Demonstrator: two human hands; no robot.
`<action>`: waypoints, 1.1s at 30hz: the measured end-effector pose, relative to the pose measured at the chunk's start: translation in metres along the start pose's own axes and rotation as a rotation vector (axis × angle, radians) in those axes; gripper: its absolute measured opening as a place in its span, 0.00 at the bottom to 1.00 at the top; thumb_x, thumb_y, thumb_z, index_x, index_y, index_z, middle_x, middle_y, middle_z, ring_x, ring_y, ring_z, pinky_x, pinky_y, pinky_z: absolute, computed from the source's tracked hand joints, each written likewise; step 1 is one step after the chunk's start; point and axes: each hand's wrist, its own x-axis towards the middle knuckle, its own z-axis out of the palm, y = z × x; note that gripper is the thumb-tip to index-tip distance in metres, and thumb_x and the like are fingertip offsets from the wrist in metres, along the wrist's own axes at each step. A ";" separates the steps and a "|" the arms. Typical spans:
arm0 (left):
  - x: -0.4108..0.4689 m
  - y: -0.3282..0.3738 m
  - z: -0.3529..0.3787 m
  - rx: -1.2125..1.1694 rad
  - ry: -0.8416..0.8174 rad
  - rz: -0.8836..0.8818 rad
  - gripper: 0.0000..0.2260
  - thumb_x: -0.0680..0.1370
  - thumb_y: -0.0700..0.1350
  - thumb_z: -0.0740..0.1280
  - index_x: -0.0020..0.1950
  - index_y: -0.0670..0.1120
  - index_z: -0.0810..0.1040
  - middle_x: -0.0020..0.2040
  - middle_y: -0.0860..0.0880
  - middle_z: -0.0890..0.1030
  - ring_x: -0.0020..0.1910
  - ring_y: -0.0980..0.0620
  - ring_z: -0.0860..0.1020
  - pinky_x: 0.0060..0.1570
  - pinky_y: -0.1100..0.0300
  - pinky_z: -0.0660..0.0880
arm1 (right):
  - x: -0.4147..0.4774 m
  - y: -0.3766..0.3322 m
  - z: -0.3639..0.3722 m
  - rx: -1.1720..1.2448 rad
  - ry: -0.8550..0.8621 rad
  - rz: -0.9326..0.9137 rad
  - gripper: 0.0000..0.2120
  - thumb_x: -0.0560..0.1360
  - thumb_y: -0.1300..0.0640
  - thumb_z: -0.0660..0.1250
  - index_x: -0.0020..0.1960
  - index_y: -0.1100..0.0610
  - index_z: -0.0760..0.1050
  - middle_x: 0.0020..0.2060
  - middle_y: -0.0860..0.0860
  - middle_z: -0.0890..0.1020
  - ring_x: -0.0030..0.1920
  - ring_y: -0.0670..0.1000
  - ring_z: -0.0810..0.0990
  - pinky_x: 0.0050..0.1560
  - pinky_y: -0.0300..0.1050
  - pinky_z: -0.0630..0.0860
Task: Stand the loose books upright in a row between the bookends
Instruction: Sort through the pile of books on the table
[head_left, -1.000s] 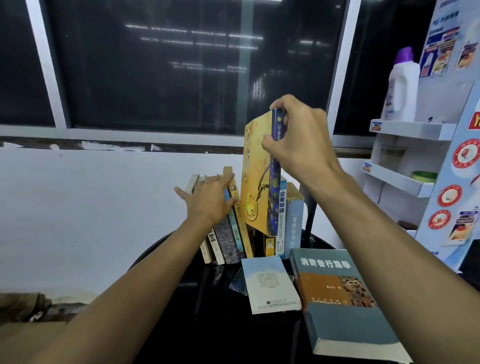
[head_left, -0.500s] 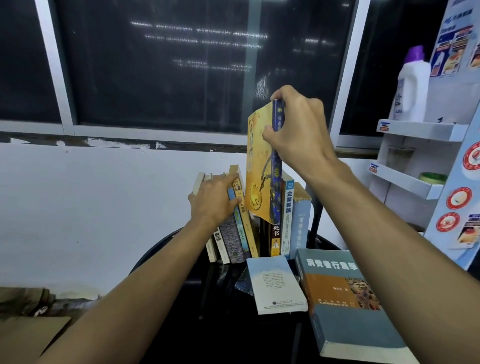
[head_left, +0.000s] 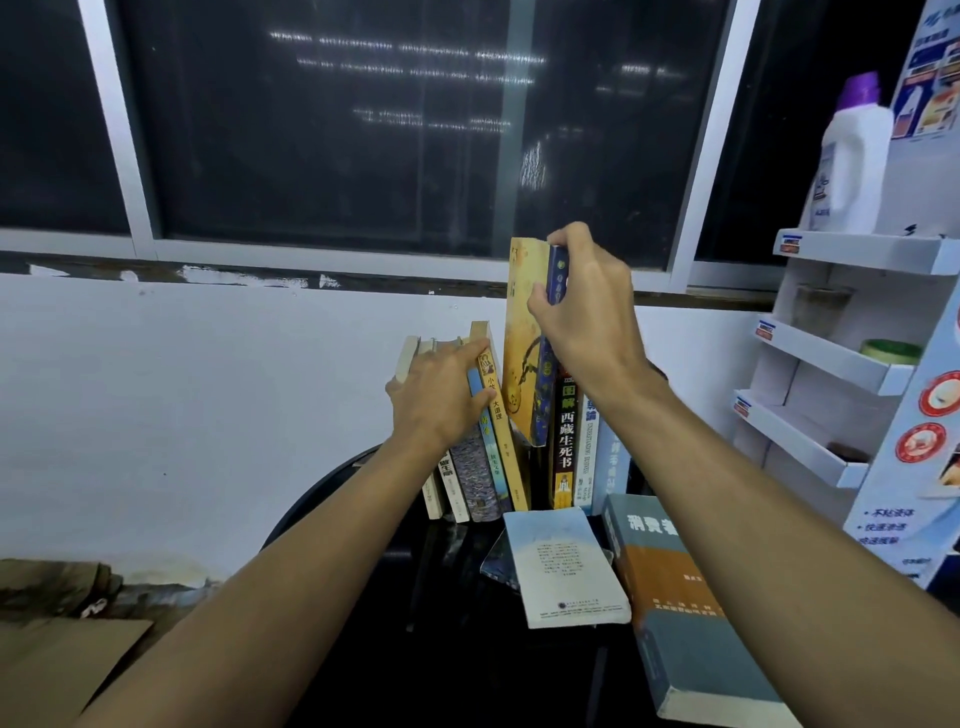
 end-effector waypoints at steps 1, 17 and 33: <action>0.000 0.000 0.000 0.007 0.004 -0.002 0.29 0.77 0.56 0.72 0.76 0.62 0.67 0.68 0.52 0.77 0.70 0.44 0.72 0.62 0.33 0.72 | -0.003 0.002 0.005 -0.001 -0.005 0.005 0.19 0.75 0.61 0.73 0.63 0.59 0.70 0.54 0.56 0.80 0.53 0.54 0.80 0.51 0.49 0.82; 0.002 0.009 0.005 0.029 0.005 0.017 0.29 0.78 0.55 0.71 0.77 0.63 0.65 0.70 0.52 0.75 0.73 0.46 0.69 0.63 0.35 0.70 | -0.055 0.040 0.057 -0.003 -0.015 0.030 0.15 0.77 0.63 0.70 0.62 0.62 0.72 0.52 0.59 0.81 0.50 0.57 0.80 0.45 0.48 0.76; 0.000 0.013 0.006 -0.002 0.001 0.016 0.29 0.79 0.54 0.71 0.77 0.63 0.65 0.70 0.51 0.75 0.72 0.46 0.69 0.65 0.34 0.70 | -0.087 0.061 0.078 0.037 -0.063 0.047 0.16 0.77 0.64 0.68 0.64 0.60 0.72 0.53 0.58 0.81 0.49 0.57 0.81 0.45 0.52 0.80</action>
